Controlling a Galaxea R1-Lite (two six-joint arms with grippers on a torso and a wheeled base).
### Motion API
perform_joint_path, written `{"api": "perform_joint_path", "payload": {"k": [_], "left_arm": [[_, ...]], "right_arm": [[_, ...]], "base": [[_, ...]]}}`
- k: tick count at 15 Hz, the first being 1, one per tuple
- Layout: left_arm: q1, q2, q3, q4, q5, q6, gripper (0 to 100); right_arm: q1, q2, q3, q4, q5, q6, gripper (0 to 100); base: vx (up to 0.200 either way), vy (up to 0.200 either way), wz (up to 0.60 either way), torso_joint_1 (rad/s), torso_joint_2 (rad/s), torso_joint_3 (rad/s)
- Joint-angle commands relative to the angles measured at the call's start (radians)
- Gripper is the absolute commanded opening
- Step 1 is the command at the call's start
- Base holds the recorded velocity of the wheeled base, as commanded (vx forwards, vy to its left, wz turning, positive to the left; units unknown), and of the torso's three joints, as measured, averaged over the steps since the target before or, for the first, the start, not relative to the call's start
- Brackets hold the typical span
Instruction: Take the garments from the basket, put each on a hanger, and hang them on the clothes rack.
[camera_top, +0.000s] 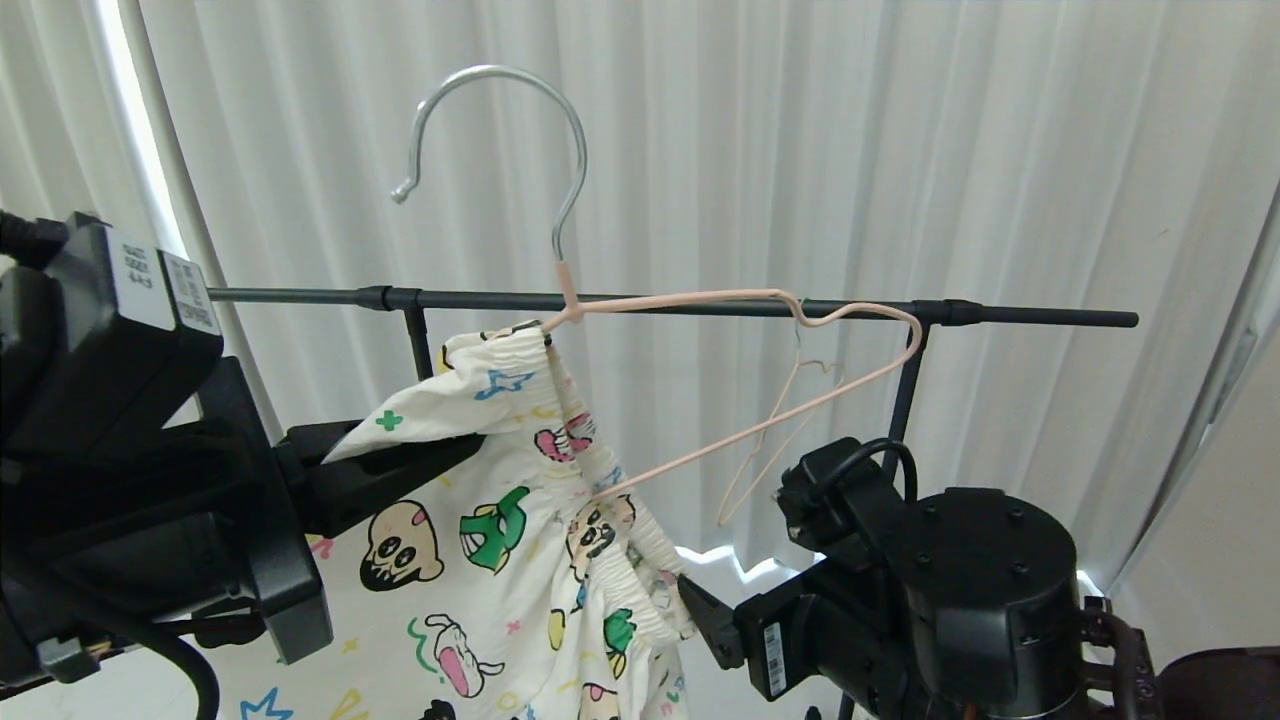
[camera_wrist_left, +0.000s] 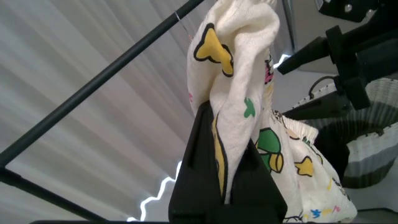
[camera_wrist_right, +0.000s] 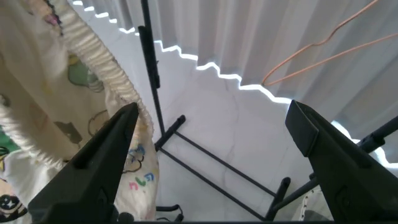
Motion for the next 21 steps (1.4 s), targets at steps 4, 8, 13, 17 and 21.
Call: {"api": "perform_joint_path", "payload": {"k": [4,8,13,17,21], "left_arm": [[-0.003,-0.002,0.003,0.000,0.000,-0.001,0],[-0.002,-0.004,0.002,0.000,0.000,-0.003,0],[0.000,-0.030,0.005,0.000,0.002,-0.004,0],[0.015,-0.054,0.039,0.000,0.005,-0.003,0],[0.041,-0.105,0.148,0.000,0.008,0.017,0]], "right_arm": [[0.014,0.013,-0.008,-0.001,-0.001,-0.004,100],[0.069,0.013,0.001,0.001,-0.002,-0.004,100],[-0.011,-0.006,0.072,0.074,-0.011,-0.027,100],[-0.204,-0.064,0.136,0.074,-0.013,-0.156,100],[-0.361,-0.108,0.142,0.071,-0.008,-0.219,100]], "base": [[0.000,0.000,0.00,0.000,0.00,0.000],[0.000,0.000,0.00,0.000,0.00,0.000],[0.000,0.000,0.00,0.000,0.00,0.000],[0.000,0.000,0.00,0.000,0.00,0.000],[0.000,0.000,0.00,0.000,0.00,0.000]]}}
